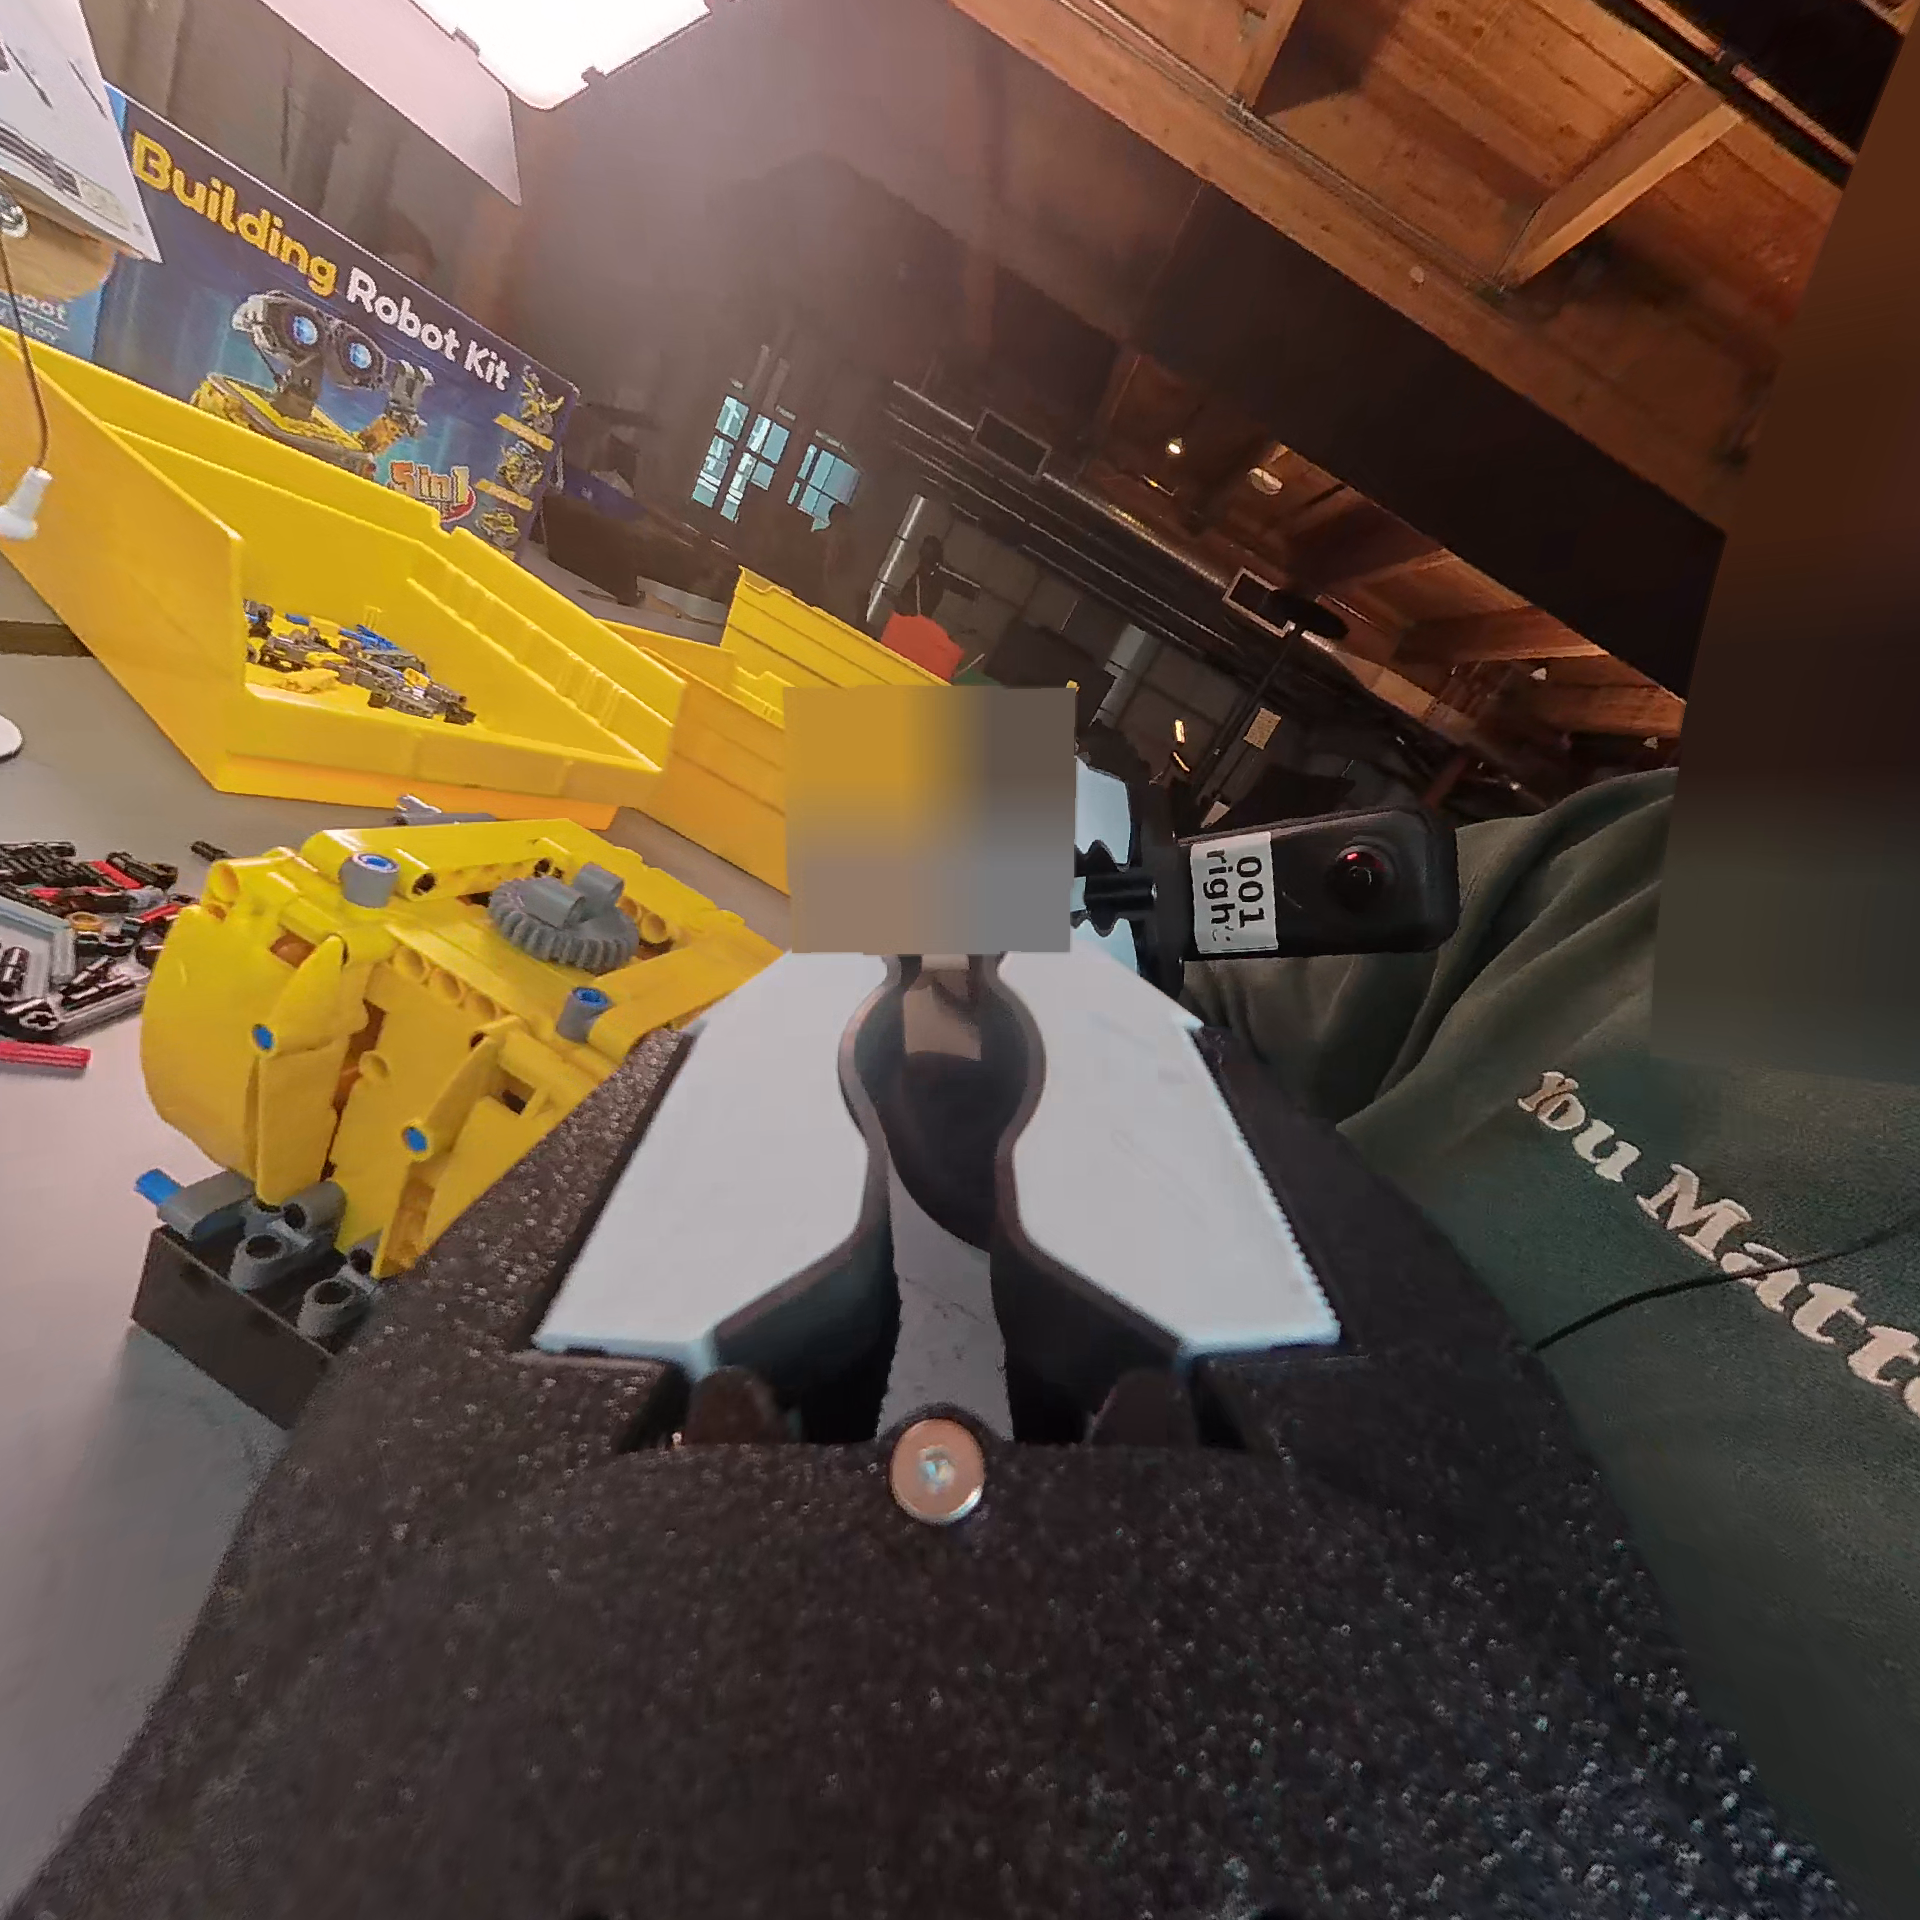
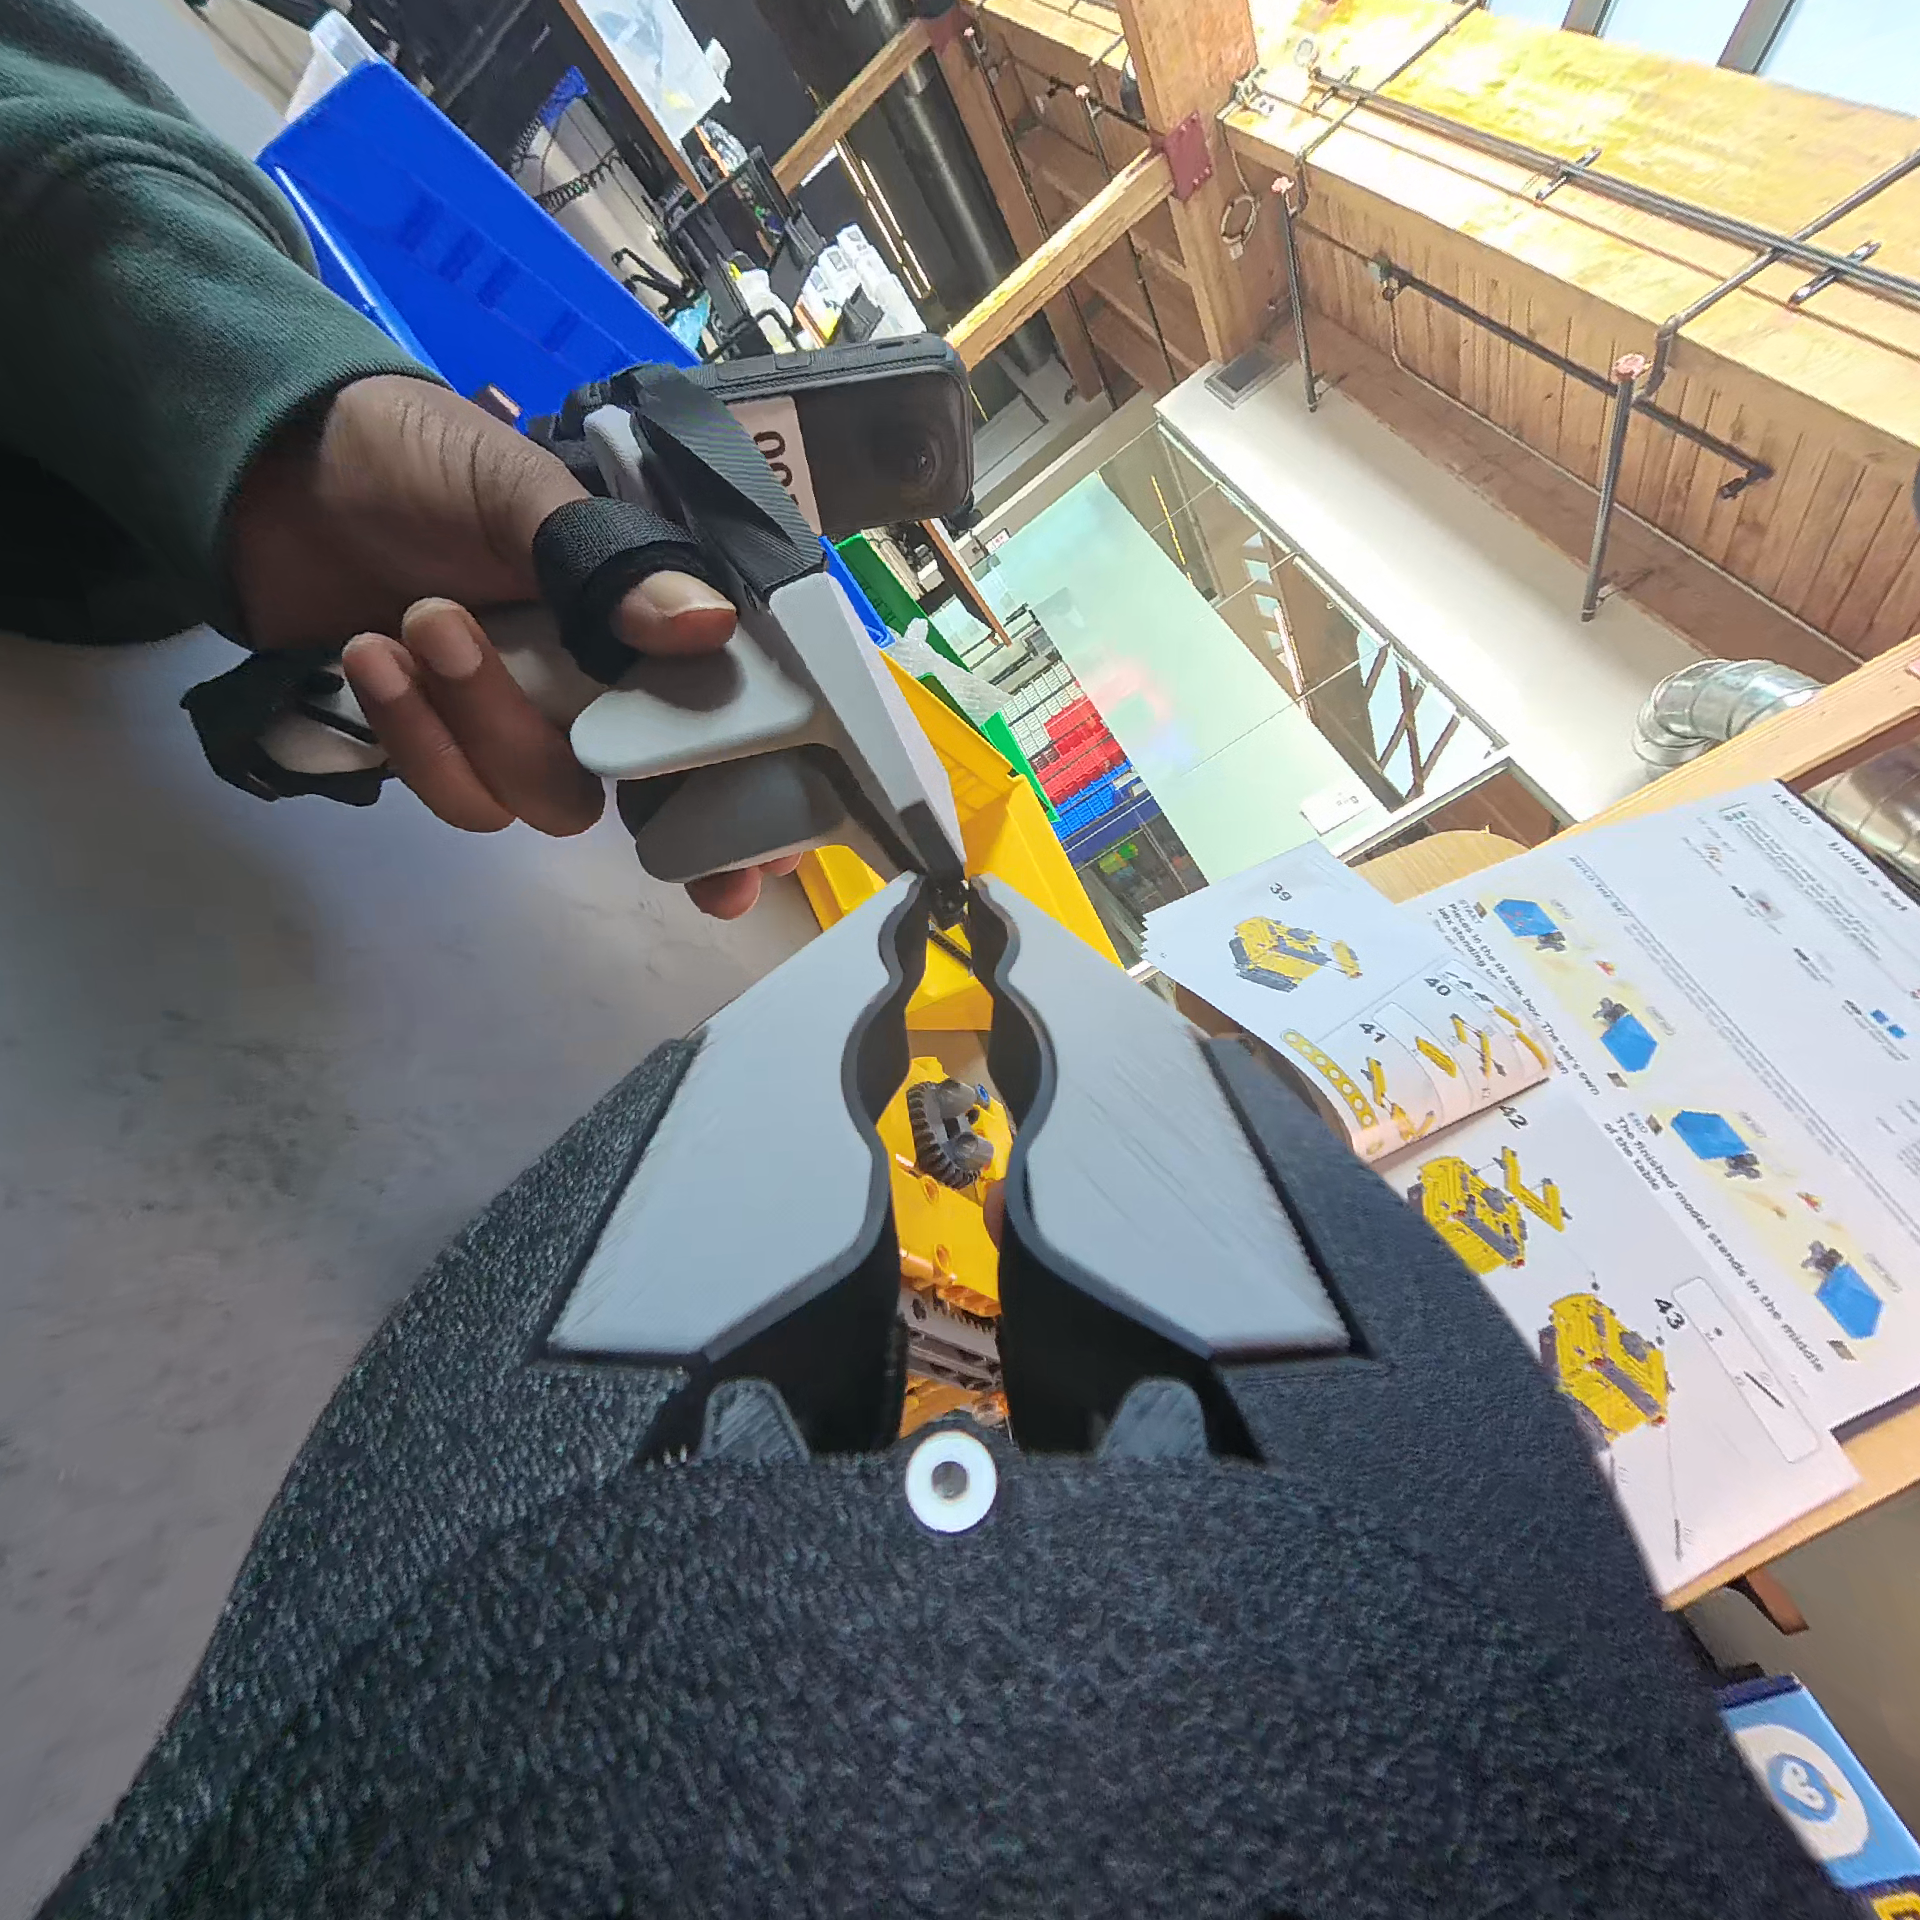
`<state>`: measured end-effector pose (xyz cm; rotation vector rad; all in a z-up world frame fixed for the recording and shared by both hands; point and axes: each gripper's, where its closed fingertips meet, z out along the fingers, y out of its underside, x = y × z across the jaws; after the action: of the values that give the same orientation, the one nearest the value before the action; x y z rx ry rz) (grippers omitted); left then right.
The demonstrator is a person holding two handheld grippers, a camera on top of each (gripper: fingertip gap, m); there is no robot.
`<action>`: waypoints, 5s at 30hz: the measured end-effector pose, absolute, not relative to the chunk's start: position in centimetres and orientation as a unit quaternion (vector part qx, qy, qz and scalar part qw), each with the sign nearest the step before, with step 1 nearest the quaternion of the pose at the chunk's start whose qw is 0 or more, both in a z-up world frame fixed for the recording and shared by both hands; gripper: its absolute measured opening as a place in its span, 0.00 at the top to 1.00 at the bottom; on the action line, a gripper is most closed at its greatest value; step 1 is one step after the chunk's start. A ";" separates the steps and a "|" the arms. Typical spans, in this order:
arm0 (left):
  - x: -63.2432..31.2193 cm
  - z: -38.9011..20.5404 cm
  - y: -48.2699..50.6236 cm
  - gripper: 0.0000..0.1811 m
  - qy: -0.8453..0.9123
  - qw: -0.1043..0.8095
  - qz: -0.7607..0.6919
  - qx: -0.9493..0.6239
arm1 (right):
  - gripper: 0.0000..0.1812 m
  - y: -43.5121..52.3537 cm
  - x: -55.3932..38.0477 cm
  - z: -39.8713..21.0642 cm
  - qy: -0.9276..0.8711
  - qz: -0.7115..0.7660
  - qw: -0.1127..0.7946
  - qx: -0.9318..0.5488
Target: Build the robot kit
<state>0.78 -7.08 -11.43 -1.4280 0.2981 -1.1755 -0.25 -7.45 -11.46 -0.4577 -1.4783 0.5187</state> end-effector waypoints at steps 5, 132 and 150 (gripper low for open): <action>0.7 -11.3 -7.4 0.93 0.123 0.569 -0.540 -0.608 | 0.96 -7.7 0.2 -11.6 -0.665 0.342 0.617 -0.246; 6.7 -20.6 -10.6 0.98 0.432 0.422 -0.357 -0.713 | 0.95 -10.8 4.7 -19.0 -0.730 0.515 0.248 -0.374; 5.4 -21.9 -9.8 0.98 0.423 0.415 -0.325 -0.737 | 0.98 -9.8 4.0 -20.0 -0.737 0.476 0.270 -0.398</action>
<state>5.35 -9.84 -21.91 -1.8522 1.0632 -0.8168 4.04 -9.76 -19.99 -1.0719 -1.9859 1.2817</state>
